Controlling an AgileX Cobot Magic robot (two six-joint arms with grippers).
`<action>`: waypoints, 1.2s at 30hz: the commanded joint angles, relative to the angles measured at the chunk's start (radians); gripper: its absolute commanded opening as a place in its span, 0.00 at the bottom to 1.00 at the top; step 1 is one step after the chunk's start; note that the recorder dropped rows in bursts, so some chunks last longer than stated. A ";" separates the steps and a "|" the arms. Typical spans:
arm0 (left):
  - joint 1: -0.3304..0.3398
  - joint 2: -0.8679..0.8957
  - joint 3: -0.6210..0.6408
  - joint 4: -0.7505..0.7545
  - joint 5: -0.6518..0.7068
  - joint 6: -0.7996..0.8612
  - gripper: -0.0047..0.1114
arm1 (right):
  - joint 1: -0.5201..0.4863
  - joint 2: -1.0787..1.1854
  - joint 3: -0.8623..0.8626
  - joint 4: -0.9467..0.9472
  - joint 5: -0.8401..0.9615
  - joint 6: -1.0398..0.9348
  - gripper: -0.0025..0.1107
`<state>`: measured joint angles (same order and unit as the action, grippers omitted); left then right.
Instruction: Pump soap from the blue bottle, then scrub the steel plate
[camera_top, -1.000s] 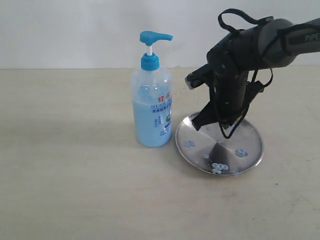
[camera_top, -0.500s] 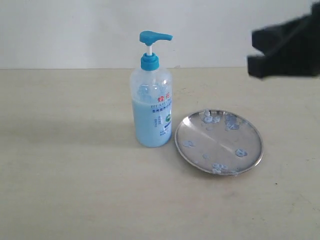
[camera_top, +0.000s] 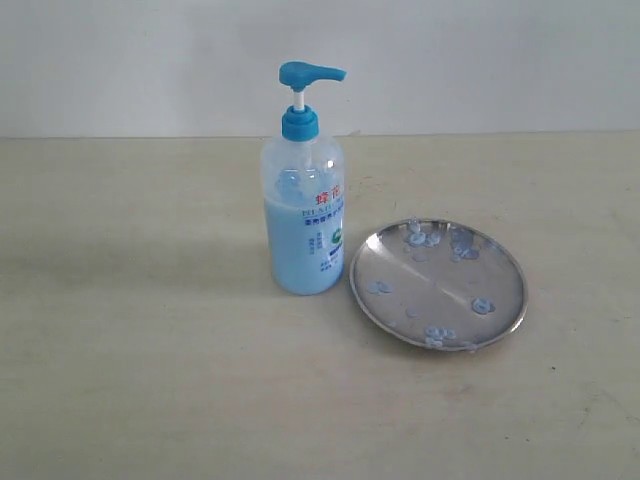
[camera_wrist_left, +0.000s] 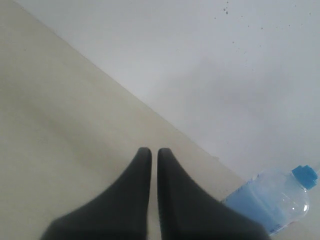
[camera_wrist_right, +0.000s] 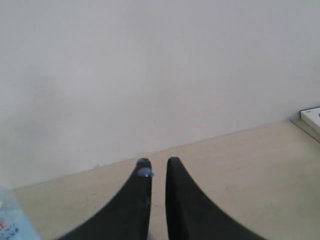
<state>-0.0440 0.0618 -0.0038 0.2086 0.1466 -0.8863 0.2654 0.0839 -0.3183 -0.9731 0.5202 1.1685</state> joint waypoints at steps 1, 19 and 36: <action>0.000 0.004 0.004 -0.002 -0.016 -0.003 0.08 | -0.004 -0.013 0.109 -0.016 -0.196 0.152 0.02; 0.000 0.004 0.004 -0.002 -0.016 -0.003 0.08 | -0.004 0.112 0.318 -0.010 -0.307 -0.154 0.02; 0.000 0.004 0.004 -0.002 -0.016 -0.003 0.08 | -0.031 0.105 0.318 1.065 -0.287 -1.349 0.02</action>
<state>-0.0440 0.0618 -0.0038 0.2086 0.1466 -0.8863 0.2474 0.1926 0.0001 -0.2426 0.2566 0.2636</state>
